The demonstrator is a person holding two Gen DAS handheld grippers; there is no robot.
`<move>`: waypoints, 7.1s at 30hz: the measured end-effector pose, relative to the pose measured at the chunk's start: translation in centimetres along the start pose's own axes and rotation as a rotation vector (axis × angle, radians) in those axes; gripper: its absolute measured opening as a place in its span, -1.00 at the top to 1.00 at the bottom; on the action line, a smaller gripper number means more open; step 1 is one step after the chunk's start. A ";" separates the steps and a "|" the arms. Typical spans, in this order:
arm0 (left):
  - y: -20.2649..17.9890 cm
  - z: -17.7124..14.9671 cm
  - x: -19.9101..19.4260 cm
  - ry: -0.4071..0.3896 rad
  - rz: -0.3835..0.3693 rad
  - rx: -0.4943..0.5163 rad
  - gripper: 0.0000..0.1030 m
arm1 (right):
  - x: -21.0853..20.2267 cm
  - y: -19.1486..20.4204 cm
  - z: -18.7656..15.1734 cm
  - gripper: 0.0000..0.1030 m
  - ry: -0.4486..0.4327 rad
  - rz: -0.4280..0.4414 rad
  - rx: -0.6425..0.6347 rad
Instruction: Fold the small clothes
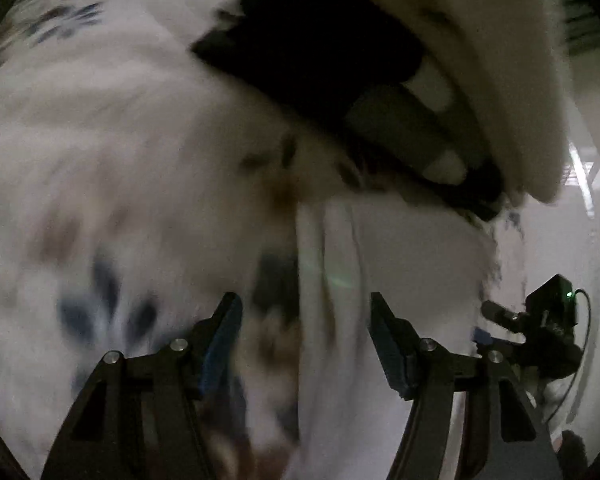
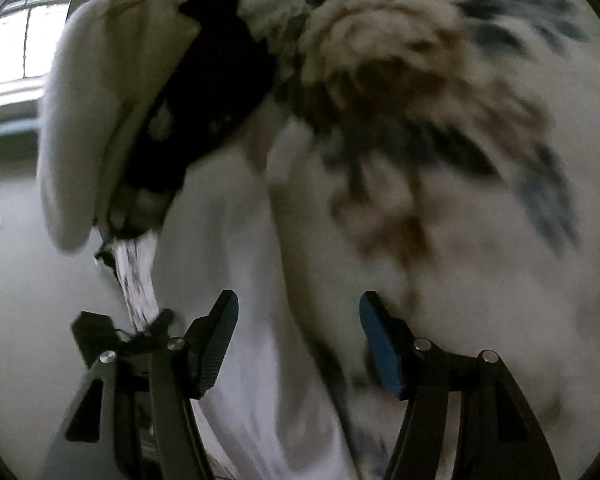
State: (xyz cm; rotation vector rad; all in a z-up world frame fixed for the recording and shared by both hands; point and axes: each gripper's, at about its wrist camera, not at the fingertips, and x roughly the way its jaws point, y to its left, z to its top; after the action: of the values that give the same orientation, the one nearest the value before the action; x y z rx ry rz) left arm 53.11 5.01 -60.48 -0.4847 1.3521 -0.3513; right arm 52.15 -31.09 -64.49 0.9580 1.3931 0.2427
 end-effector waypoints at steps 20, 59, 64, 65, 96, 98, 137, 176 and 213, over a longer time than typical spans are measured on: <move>-4.1 -1.1 -7.3 -0.184 -0.068 0.167 0.88 | -3.3 7.2 -4.2 0.92 -0.081 0.108 -0.228; -0.3 -15.9 -6.7 0.061 0.136 -0.045 0.89 | -3.7 -7.2 -26.6 0.79 0.092 -0.015 0.295; 0.2 -16.5 -9.3 0.060 0.094 -0.113 0.88 | -6.6 -5.5 -27.4 0.87 0.066 -0.047 0.240; 0.1 -16.6 -9.4 0.068 0.096 -0.112 0.88 | -6.8 -5.3 -27.5 0.87 0.073 -0.050 0.236; -5.9 -24.6 -13.8 -0.056 0.381 0.141 0.23 | -10.9 5.0 -34.6 -0.94 -0.119 -0.720 -0.341; -6.4 -25.9 -14.9 -0.064 0.380 0.135 0.23 | -12.2 5.4 -36.2 -0.94 -0.123 -0.705 -0.359; 3.1 -42.1 -13.9 0.183 0.011 -0.209 0.93 | -9.8 -12.9 -50.4 0.90 0.291 -0.030 0.153; -0.5 -9.7 -4.5 0.087 -0.025 -0.039 0.29 | -11.1 -5.0 -20.0 -0.19 -0.110 -0.130 0.074; 1.2 -14.4 -2.7 0.186 -0.212 -0.123 0.62 | -2.3 -8.5 -23.0 0.39 0.157 0.165 0.070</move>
State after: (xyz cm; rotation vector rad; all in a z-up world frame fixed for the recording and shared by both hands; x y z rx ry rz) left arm 38.41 5.56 -60.91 -0.7150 1.5126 -0.4988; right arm 27.77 -28.14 -66.03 1.1332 1.4740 0.4026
